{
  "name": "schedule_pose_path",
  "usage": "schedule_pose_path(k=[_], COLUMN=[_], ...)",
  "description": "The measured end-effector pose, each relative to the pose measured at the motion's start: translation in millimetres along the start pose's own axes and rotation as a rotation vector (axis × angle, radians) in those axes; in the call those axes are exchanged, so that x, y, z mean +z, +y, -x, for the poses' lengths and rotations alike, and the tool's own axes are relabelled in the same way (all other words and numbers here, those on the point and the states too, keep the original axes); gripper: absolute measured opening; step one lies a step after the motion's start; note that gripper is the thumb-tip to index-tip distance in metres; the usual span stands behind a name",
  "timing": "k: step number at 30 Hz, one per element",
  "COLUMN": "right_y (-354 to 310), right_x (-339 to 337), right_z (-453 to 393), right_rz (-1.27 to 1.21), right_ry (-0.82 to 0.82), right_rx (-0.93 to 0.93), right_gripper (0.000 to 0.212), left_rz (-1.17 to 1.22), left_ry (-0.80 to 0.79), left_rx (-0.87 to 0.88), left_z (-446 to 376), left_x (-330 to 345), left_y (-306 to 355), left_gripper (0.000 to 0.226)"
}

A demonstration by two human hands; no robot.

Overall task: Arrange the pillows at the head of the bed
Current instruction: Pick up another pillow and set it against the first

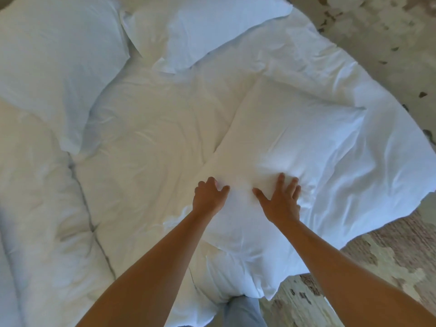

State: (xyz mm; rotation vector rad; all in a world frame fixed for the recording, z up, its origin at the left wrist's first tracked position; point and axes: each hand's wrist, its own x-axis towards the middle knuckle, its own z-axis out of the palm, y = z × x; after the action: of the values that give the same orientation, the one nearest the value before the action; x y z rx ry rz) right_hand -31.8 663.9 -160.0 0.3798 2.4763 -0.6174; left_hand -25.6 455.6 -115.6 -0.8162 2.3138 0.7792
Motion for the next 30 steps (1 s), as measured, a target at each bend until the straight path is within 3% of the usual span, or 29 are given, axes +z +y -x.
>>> schedule_pose_path(k=[4,9,12,22,30], right_y=[16,28,29,41,41], right_x=[15,31,40,31,-24], right_z=[-30,-52,-60,-47,27], right_rz=[-0.02,-0.04,-0.017,0.002,0.008], right_ry=[-0.043,-0.039,-0.035,-0.014,0.012], right_rx=[0.02,-0.022,-0.024,-0.012,-0.056], right_gripper=[0.123,0.124,0.124,0.119,0.102], left_rz=[0.047,0.092,0.175,0.245,0.194], left_ry=[0.12,-0.031,-0.099,-0.065,0.028], left_rx=[-0.025,-0.108,-0.151,-0.067,0.159], left_z=[-48,-102,-118,-92,-4], left_x=[5,2,9,15,-13], left_y=[-3,-11,-23,-23,-16], left_gripper=[0.058,0.109,0.123,0.119,0.071])
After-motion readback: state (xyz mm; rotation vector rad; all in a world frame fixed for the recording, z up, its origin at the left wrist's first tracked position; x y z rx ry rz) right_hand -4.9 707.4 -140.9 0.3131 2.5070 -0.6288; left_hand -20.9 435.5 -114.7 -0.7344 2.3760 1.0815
